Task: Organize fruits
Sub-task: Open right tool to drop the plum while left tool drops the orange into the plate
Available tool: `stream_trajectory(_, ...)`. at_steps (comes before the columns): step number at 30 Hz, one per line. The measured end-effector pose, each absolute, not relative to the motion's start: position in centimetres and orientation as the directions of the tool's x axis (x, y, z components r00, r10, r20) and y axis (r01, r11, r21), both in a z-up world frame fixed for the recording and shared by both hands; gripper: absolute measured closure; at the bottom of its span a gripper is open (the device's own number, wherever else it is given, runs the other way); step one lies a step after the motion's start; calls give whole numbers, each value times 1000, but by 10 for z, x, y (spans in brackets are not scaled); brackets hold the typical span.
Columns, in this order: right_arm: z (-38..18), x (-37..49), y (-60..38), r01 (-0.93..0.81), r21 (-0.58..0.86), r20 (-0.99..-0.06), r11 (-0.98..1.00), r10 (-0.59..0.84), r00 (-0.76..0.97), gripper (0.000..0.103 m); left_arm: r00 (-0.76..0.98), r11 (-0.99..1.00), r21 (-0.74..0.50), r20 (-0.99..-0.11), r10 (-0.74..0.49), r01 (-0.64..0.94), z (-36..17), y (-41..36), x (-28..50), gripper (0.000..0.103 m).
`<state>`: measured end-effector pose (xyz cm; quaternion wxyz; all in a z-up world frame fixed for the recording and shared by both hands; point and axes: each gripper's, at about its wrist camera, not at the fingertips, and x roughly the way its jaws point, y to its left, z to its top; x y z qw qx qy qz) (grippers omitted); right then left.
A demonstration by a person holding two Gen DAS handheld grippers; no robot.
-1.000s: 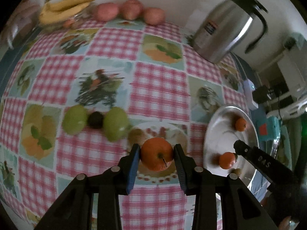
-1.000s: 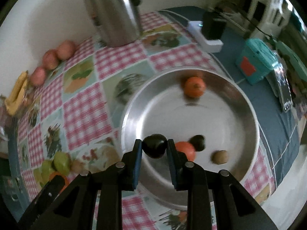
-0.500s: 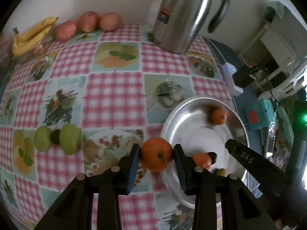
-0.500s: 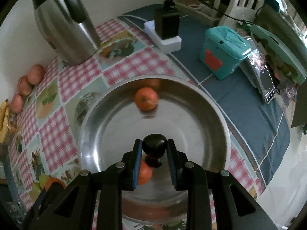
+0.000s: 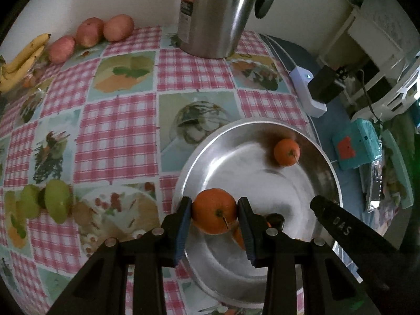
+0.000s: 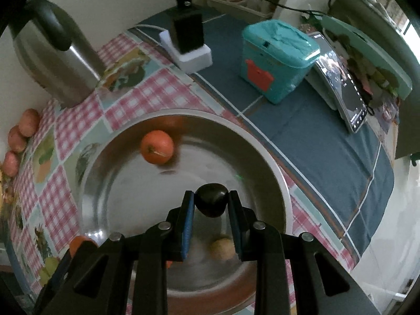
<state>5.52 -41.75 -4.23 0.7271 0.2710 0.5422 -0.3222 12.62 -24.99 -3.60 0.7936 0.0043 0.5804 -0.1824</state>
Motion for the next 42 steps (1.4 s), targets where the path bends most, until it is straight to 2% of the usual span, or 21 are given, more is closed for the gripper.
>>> stream_trajectory(20, -51, 49, -426, 784, 20, -970, 621, -179, 166, 76, 232, 937, -203, -933, -273, 286, -54, -252, 128, 63)
stream_trajectory(22, -51, 50, -425, 780, 14, -970, 625, -182, 163, 76, 234, 937, -202, -933, -272, 285, -54, -252, 128, 60)
stream_trajectory(24, -51, 50, -425, 777, 16, -970, 629, -180, 165, 76, 240, 938, -202, -931, -273, 283, -53, -251, 128, 51)
stream_trajectory(28, -52, 51, -424, 773, 15, -970, 635, -178, 164, 76, 252, 937, -200, -928, -275, 287, -48, -251, 128, 48)
stream_trajectory(30, -52, 51, -424, 771, 14, -970, 636, -178, 165, 76, 258, 937, -197, -926, -274, 288, -46, -250, 127, 44)
stream_trajectory(42, -50, 56, -418, 733, 3, -969, 680, -180, 171, 76, 273, 956, -165, -934, -230, 242, -38, -233, 124, 39)
